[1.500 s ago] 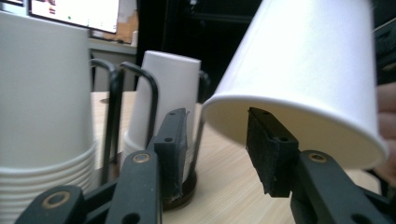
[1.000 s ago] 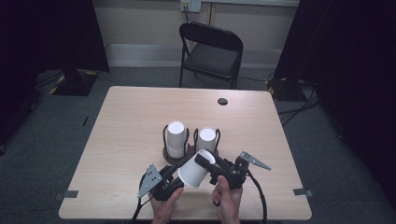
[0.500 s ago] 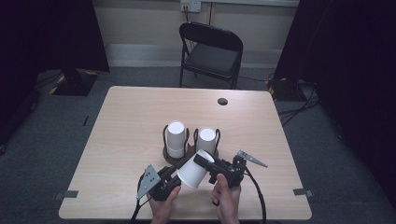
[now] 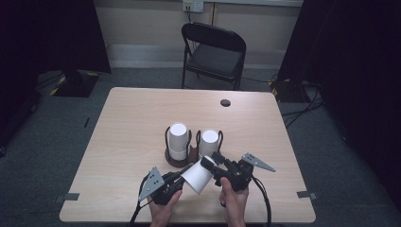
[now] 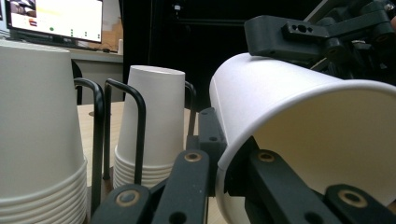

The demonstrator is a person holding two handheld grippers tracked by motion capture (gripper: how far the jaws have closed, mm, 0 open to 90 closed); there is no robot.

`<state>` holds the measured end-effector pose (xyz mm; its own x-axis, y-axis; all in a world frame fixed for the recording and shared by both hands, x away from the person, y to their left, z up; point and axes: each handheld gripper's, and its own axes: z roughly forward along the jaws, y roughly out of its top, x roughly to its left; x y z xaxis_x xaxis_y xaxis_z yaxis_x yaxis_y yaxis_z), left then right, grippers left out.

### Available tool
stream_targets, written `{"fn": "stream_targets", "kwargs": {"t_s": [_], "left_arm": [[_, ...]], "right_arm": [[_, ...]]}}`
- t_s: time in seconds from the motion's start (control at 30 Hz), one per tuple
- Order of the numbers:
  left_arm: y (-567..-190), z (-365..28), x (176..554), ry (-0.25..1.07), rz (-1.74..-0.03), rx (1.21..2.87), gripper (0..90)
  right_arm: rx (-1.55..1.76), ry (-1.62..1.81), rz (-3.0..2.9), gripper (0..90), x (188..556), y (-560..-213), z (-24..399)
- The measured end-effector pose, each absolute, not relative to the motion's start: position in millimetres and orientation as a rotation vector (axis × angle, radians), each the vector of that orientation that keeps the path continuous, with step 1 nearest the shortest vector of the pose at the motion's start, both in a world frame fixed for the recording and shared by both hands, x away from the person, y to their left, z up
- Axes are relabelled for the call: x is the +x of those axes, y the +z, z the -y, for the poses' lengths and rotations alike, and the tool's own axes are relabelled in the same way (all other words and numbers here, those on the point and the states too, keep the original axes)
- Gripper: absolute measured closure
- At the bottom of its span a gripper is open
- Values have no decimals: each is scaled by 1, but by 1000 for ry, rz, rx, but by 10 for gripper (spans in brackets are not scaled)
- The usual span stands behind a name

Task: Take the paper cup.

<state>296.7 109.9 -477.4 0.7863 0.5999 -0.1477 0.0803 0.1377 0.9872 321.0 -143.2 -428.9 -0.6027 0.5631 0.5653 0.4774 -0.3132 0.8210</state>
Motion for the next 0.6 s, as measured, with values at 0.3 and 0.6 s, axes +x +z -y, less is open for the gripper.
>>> {"fn": "stream_targets", "kwargs": {"t_s": [0.3, 0.6], "left_arm": [[-477, -113, 302, 387, -598, 1471, 885], [-470, -121, 304, 431, -620, 1583, 884]], "right_arm": [[1272, 2050, -1825, 286, 318, -427, 142], [1201, 2005, -1806, 284, 313, -427, 145]]}}
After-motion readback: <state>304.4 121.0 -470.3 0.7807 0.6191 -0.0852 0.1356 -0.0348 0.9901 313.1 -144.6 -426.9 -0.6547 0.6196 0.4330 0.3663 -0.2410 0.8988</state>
